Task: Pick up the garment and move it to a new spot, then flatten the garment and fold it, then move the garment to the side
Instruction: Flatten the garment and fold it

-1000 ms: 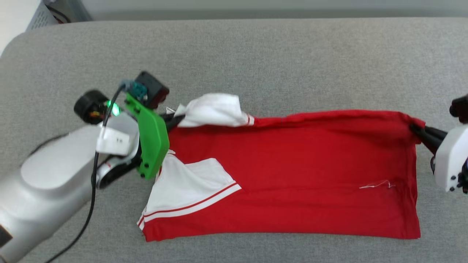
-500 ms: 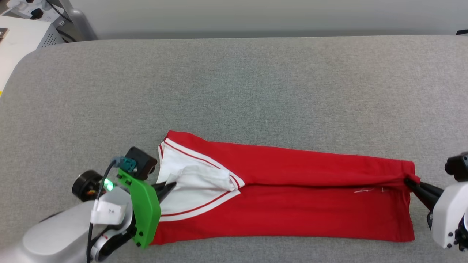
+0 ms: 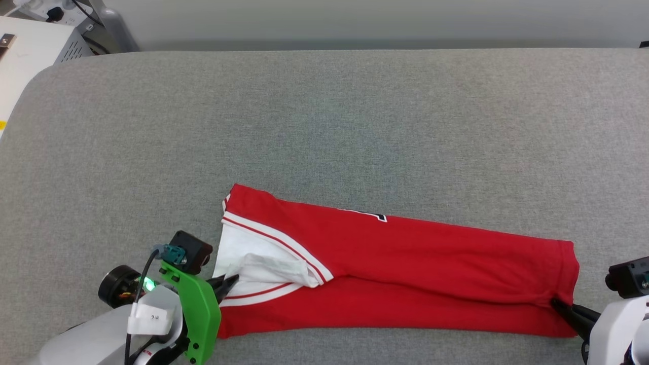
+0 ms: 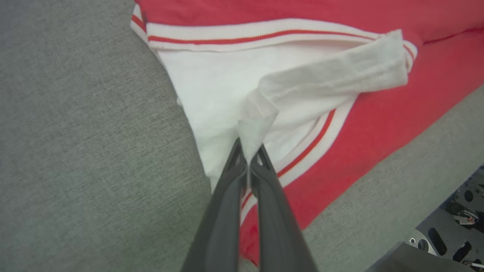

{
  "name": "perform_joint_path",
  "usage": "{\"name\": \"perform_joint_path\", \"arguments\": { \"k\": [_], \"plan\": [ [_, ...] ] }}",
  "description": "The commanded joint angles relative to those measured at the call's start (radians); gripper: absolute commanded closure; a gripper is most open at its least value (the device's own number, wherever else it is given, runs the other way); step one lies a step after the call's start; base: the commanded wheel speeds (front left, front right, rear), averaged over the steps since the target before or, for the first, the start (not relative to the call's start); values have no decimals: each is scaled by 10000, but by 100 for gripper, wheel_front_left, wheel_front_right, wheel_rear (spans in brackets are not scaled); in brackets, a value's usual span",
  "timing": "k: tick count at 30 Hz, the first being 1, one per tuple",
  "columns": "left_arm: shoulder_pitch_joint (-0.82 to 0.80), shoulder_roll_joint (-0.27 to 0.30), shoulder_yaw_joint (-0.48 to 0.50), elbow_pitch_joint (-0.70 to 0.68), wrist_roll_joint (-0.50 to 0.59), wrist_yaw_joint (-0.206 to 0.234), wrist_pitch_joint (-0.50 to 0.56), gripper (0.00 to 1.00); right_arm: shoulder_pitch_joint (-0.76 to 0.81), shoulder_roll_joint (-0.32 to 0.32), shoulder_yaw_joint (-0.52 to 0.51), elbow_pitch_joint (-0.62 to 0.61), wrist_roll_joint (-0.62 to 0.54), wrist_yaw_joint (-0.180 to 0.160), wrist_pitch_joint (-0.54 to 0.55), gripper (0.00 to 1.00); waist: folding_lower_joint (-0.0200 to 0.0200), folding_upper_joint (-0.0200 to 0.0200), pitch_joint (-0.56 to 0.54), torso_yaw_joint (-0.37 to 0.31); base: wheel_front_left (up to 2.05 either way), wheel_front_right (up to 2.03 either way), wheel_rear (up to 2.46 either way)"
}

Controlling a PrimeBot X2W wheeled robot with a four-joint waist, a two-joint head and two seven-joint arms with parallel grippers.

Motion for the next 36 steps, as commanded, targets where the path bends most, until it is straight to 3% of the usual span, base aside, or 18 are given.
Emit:
{"name": "perform_joint_path", "arguments": {
  "k": [1, 2, 9, 17, 22, 23, 24, 36],
  "plan": [
    [190, -92, 91, 110, -8, 115, -164, 53, 118, 52, -97, 51, -32, -7, 12, 87, 1, 0, -4, 7, 0, 0, 0],
    [221, -130, 172, 157, 3, 205, -365, 0, 112, 98, -185, 62, -52, -7, -47, 0, 1, 0, -19, 5, 0, 0, 0],
    [625, -182, 825, -33, 124, 1073, -2044, 0, 197, 148, -1086, -382, 210, -7, -256, 0, 1, 0, -204, 20, 0, 0, 0],
    [1040, -395, 1908, -294, 992, 2545, -3228, 0, 256, -41, -2488, -792, 576, -7, 184, 0, 1, 0, -262, 229, 0, 0, 0],
    [1568, -1000, 3563, -536, 2321, 3135, -3267, 0, 216, -4, -2709, -407, 1455, -7, 1341, 0, 1, 0, -115, 434, 0, 0, 0],
    [2110, -1454, 4658, -728, 3265, 3382, -3269, 0, 129, 23, -2659, -158, 1709, -7, 1823, 0, 1, 0, -7, 555, 0, 0, 0],
    [2746, -1953, 5699, -866, 4157, 3394, -3270, 0, -18, 143, -2545, 109, 1805, -7, 2036, 0, 1, 0, 105, 691, 0, 0, 0],
    [4622, -3979, 9104, -1041, 6948, 2521, -3271, 0, -567, 691, -1508, 1152, 1843, -7, 2109, 0, 1, 0, 278, 1016, 0, 0, 0]
  ]
}}
